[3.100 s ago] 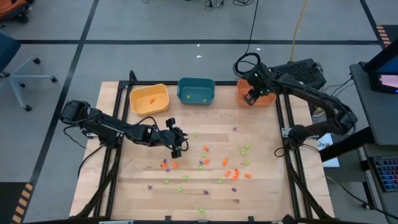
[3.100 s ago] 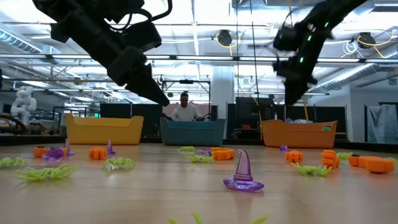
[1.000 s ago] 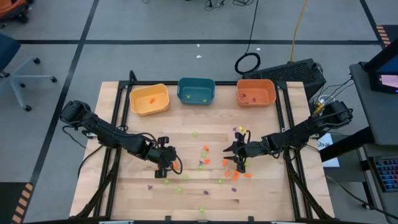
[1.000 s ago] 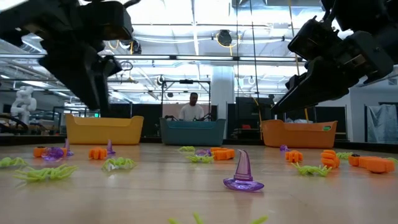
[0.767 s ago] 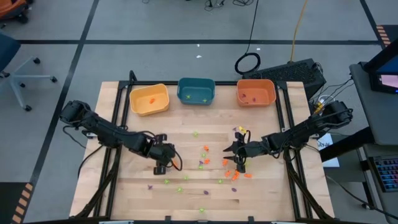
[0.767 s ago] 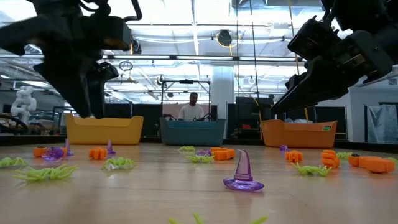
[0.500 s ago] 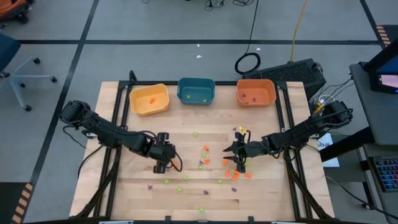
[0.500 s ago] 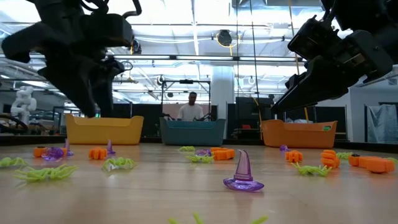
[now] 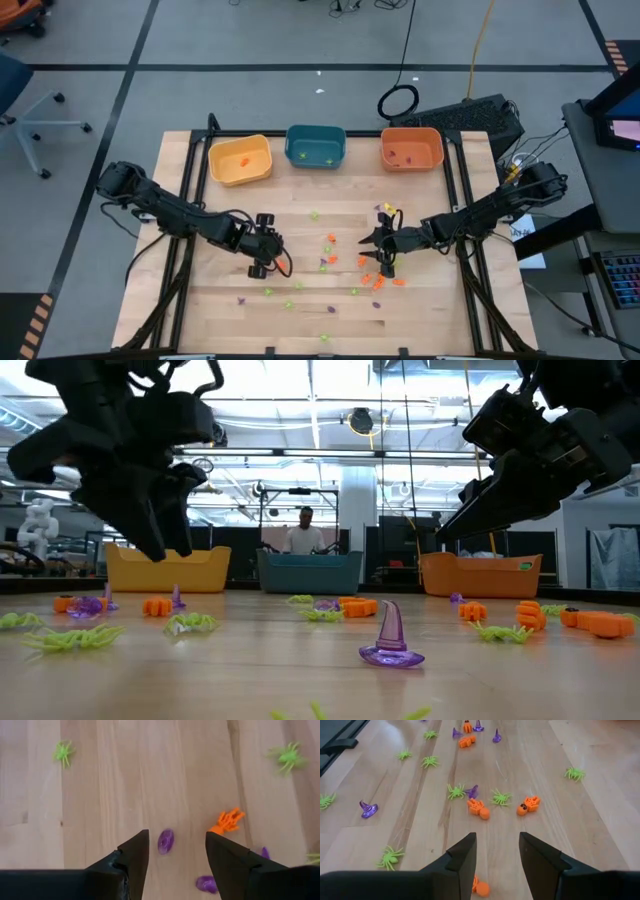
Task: Sort Halloween decoration
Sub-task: Put the violet witch hat toy into the orange bin
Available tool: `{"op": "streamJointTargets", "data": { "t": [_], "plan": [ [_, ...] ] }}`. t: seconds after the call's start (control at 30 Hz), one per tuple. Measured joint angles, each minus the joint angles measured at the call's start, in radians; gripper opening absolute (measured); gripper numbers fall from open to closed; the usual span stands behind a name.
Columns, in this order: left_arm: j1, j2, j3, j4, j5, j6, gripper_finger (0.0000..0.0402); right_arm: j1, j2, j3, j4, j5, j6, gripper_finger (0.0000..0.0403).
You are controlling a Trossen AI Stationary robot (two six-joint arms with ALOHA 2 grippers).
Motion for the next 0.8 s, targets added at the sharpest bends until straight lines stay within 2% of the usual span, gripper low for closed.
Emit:
{"op": "streamJointTargets", "data": {
  "t": [0.33,0.8],
  "plan": [
    [0.002,0.000,-0.076,0.113,-0.018,0.049,0.0189,0.000,0.000,0.000,0.000,0.000,0.000,0.0134],
    [0.025,0.000,-0.138,0.208,-0.019,0.033,0.0189,0.000,0.000,0.000,0.000,0.000,0.000,0.0134]
  ]
}}
